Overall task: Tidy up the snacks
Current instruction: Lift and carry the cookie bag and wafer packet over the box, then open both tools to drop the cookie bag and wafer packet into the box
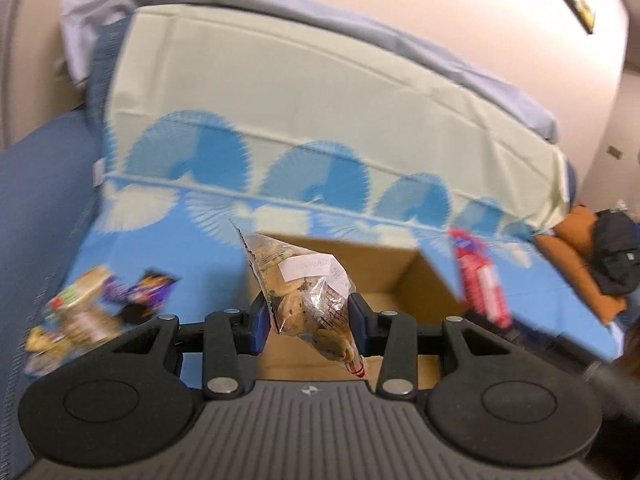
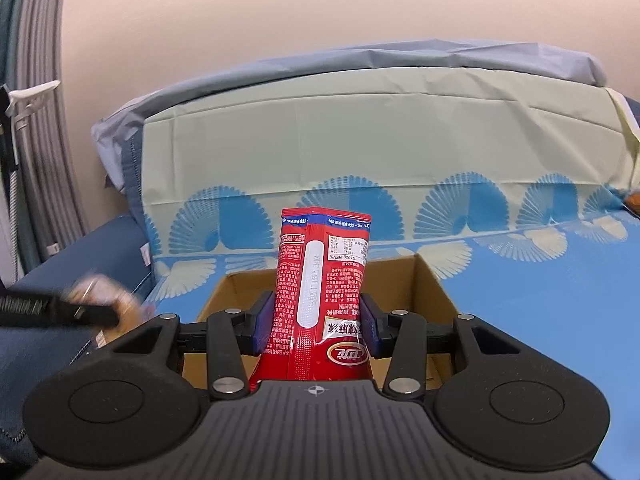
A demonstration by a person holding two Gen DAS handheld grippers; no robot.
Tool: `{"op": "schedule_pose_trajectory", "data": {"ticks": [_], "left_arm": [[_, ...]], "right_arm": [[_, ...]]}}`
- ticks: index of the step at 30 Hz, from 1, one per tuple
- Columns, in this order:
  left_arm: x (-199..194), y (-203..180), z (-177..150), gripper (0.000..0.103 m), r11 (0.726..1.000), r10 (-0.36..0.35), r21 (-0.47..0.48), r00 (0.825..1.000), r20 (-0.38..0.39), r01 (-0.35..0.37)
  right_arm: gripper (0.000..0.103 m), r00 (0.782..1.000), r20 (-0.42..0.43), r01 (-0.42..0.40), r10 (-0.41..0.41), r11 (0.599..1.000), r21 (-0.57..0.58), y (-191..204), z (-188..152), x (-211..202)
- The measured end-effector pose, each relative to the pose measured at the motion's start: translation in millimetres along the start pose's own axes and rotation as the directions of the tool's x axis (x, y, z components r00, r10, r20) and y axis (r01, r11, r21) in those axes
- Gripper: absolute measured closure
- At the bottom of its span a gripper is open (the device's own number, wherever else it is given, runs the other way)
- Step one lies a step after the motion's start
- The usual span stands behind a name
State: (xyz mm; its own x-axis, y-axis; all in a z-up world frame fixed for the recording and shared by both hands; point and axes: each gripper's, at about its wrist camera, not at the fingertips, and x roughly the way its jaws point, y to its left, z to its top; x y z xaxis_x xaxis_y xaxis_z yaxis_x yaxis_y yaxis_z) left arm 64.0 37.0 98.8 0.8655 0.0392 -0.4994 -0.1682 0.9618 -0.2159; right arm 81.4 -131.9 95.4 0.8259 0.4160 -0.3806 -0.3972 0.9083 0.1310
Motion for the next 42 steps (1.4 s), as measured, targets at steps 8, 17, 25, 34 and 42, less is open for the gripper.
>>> {"op": "schedule_pose_trajectory", "data": {"ticks": [8, 17, 25, 34, 42], "left_arm": [[24.6, -47.7, 16.8, 0.058, 0.998, -0.063, 0.016, 0.998, 0.016, 0.063], [31.6, -55.6, 18.8, 0.058, 0.997, -0.07, 0.013, 0.997, 0.012, 0.07], [34.1, -58.2, 20.1, 0.058, 0.997, -0.075, 0.016, 0.997, 0.013, 0.075], [36.0, -58.9, 20.1, 0.058, 0.996, -0.086, 0.019, 0.996, 0.012, 0.086], [35.3, -60.0, 22.6, 0.058, 0.996, -0.09, 0.02, 0.996, 0.017, 0.089]], "right_arm": [[0.057, 0.999, 0.007, 0.038, -0.038, 0.998, 0.043, -12.0, -0.1, -1.0], [0.057, 0.998, 0.02, 0.053, -0.054, 0.997, 0.058, -14.7, 0.8, -0.7], [0.057, 0.998, 0.023, 0.057, -0.058, 0.996, 0.067, -16.6, 0.6, -0.9], [0.057, 0.998, 0.025, 0.057, -0.058, 0.996, 0.067, -15.8, 0.5, -1.5], [0.057, 0.998, 0.022, 0.059, -0.06, 0.996, 0.066, -15.6, 0.6, -0.5]]}}
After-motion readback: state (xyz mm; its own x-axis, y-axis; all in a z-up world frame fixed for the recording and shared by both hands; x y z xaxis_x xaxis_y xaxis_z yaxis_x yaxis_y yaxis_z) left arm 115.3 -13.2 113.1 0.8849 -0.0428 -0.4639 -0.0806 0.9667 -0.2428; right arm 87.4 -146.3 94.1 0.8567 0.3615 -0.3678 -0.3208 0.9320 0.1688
